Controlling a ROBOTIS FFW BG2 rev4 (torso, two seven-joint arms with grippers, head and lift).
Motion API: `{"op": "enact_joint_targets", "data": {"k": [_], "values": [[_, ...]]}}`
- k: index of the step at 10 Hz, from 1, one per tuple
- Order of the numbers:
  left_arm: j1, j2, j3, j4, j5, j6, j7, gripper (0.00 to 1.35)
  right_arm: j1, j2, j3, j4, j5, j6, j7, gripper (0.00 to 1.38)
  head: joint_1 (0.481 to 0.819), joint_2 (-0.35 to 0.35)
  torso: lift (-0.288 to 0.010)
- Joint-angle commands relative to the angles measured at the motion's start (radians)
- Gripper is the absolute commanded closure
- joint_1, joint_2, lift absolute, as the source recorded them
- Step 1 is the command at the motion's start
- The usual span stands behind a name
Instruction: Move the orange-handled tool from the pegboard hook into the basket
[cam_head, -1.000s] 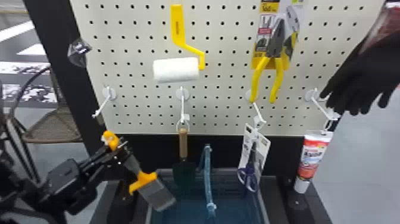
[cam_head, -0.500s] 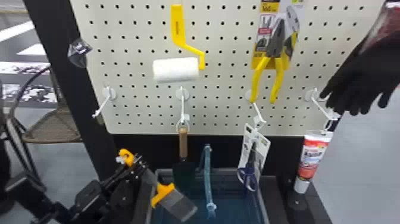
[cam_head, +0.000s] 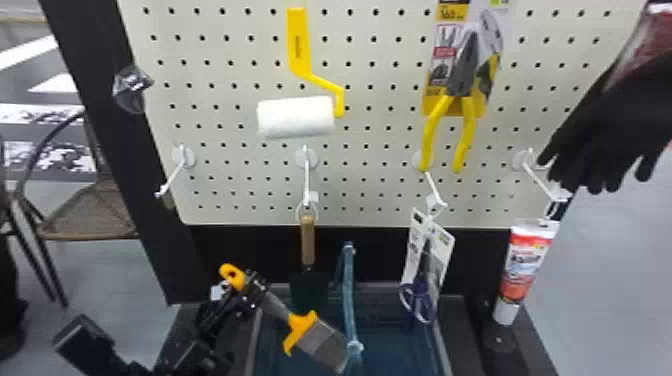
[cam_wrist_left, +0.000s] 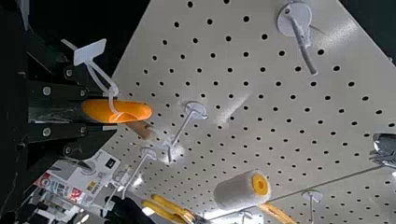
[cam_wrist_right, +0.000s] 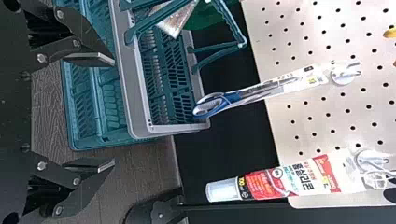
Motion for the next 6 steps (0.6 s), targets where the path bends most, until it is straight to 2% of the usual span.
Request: {"op": "enact_joint_targets", "data": {"k": [1,6], "values": [[0.011,0.002,-0.038,0.018,0.024,-0.031,0.013,1.19,0.0,0.0,0.0,-0.001,0.0,0.001,0.0,0.5,0.549,0.0,-0.1],[-0.002,0.002,-0.106,0.091,0.045,-0.075,0.028,1.19,0.002,0.0,0.0,-0.001,-0.002,0.003,0.0,0.5,0.549,0.0,-0.1]]}}
